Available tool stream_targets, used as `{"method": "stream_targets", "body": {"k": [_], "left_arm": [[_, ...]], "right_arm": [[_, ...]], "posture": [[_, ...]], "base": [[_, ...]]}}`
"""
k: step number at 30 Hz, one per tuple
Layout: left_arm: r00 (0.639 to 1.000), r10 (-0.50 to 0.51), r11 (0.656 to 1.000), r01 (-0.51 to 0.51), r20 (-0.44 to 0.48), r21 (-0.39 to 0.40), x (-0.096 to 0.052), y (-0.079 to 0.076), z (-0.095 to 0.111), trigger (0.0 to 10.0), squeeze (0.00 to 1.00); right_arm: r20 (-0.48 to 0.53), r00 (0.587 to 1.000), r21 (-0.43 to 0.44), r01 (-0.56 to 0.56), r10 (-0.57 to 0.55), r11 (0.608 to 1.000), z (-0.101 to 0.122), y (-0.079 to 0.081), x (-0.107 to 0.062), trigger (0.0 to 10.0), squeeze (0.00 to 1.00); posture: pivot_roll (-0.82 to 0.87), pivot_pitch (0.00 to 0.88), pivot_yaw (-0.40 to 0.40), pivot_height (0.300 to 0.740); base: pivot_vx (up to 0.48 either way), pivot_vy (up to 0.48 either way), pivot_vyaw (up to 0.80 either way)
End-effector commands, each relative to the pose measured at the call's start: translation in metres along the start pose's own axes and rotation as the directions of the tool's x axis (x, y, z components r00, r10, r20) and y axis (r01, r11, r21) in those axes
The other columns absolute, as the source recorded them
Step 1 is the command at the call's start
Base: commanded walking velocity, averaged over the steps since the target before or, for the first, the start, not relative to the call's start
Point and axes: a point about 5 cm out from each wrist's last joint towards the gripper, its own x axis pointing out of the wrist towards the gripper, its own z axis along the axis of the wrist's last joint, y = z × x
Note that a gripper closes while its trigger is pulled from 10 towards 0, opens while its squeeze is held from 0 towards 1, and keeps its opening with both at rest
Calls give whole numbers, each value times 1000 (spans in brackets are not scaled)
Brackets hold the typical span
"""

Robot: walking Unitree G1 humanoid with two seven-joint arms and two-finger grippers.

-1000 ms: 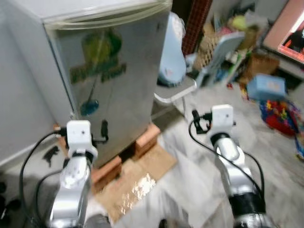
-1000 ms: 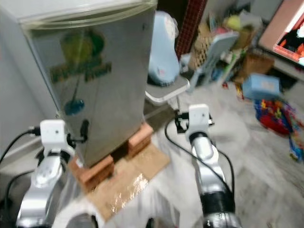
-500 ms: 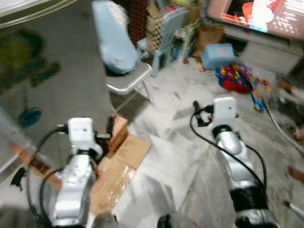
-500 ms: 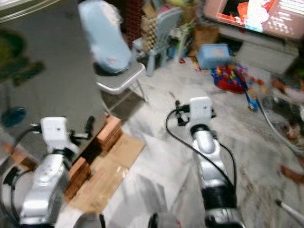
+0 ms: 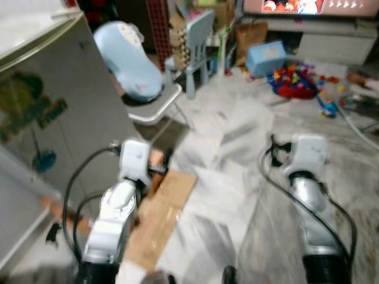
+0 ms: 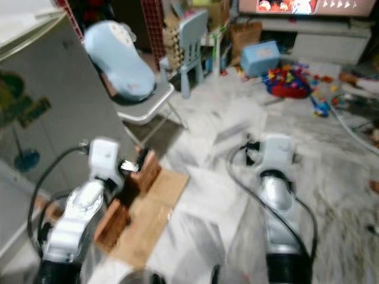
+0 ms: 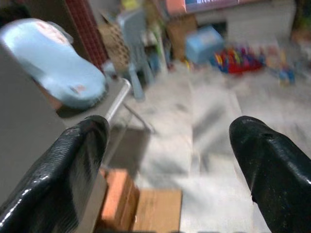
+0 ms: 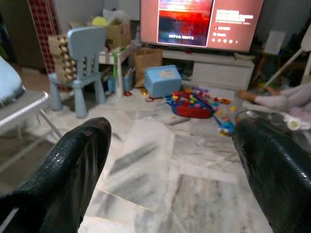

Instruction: Restocking fridge

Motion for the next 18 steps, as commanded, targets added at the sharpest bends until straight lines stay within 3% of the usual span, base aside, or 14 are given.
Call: {"method": "stream_targets", "body": {"k": [1, 6, 9, 15, 18], "left_arm": [[999, -41, 999, 41, -3, 22, 3, -3, 2, 10000, 0], [999, -37, 999, 37, -20, 8, 4, -6, -4, 10000, 0], [1000, 7, 1000, -7, -26, -15, 1, -5, -7, 10000, 0], [993, 114, 991, -115, -18, -62, 0, 2, -11, 10000, 0], [995, 96, 988, -98, -17, -116, 0, 2, -11, 10000, 0]], "right_arm": [[37, 999, 4, 11, -11, 1000, 11, -1, 0, 10000, 0], [25, 999, 5, 23, -23, 1000, 8, -1, -7, 10000, 0], [-2, 1000, 5, 8, -8, 1000, 2, 3, -12, 10000, 0], [-24, 992, -8, -125, 124, 992, 0, 23, -14, 10000, 0], [-19, 984, -17, -177, 177, 984, 1, 30, -11, 10000, 0]], "posture": [[-104, 94, 176, 740], [-100, 79, 170, 740], [-90, 76, 127, 740], [-74, 32, 37, 740], [-64, 14, 15, 740]], "base": [[0, 0, 0], [0, 0, 0], [0, 0, 0], [0, 0, 0], [0, 0, 0]]}}
